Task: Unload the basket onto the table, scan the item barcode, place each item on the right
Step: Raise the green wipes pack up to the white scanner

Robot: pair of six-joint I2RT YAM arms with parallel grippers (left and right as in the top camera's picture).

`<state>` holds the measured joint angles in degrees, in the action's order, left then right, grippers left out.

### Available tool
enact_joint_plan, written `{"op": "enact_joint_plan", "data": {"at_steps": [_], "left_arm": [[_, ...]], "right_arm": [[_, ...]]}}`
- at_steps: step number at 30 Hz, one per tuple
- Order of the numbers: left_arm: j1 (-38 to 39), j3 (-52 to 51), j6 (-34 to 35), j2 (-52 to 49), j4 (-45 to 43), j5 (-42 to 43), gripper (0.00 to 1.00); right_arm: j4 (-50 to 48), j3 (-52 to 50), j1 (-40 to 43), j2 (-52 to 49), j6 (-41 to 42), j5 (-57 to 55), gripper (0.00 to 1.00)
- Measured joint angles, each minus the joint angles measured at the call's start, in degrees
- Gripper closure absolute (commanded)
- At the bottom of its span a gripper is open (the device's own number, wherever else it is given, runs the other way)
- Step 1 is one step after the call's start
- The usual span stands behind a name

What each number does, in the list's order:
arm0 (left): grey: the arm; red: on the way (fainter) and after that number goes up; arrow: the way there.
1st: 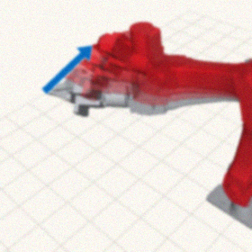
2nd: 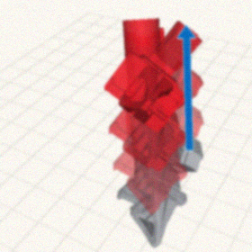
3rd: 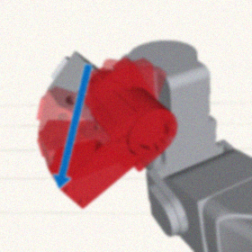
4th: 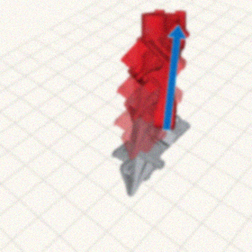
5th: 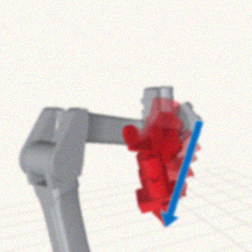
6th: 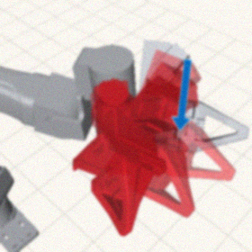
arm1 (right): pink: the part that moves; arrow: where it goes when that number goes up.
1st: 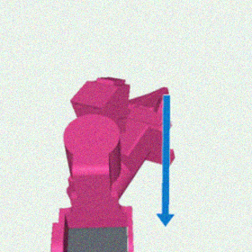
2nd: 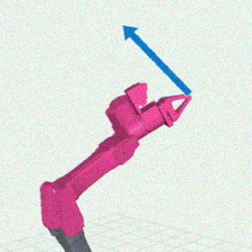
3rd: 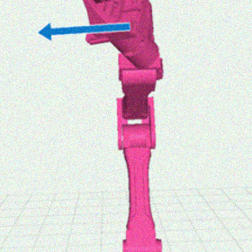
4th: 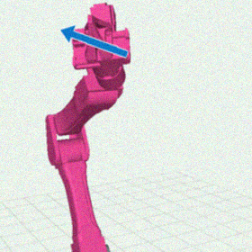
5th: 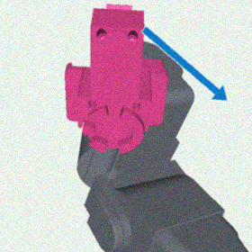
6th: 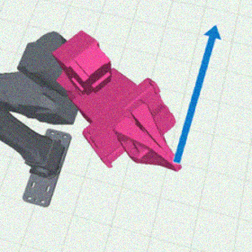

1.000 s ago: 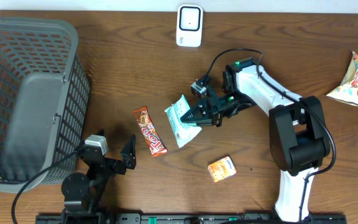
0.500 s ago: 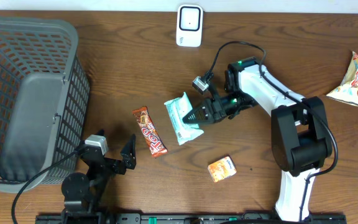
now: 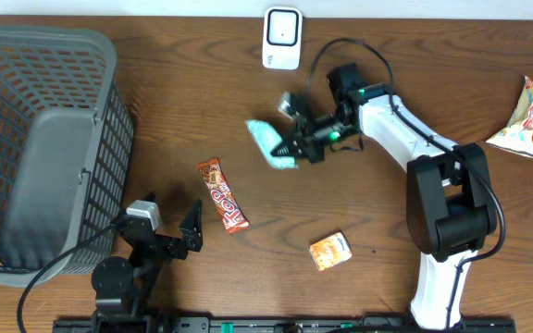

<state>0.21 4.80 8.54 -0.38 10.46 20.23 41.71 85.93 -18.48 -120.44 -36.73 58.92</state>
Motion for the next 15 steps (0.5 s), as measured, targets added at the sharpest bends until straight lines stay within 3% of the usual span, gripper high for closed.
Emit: {"op": "enact_joint_plan", "data": {"at_steps": [3,7,15], "left_arm": [[0.00,0.00,0.00,0.00,0.02,0.00,0.02],[0.00,0.00,0.00,0.00,0.02,0.00,0.02],[0.00,0.00,0.00,0.00,0.02,0.00,0.02]], "right_arm": [[-4.11,1.31,-1.55,0.00,9.68,-10.19,0.99],[-8.48,5.27,-4.85,0.00,15.72,-20.74,0.99],[-22.97,8.61,-10.51,0.07,16.81,-46.80,0.99]]}}
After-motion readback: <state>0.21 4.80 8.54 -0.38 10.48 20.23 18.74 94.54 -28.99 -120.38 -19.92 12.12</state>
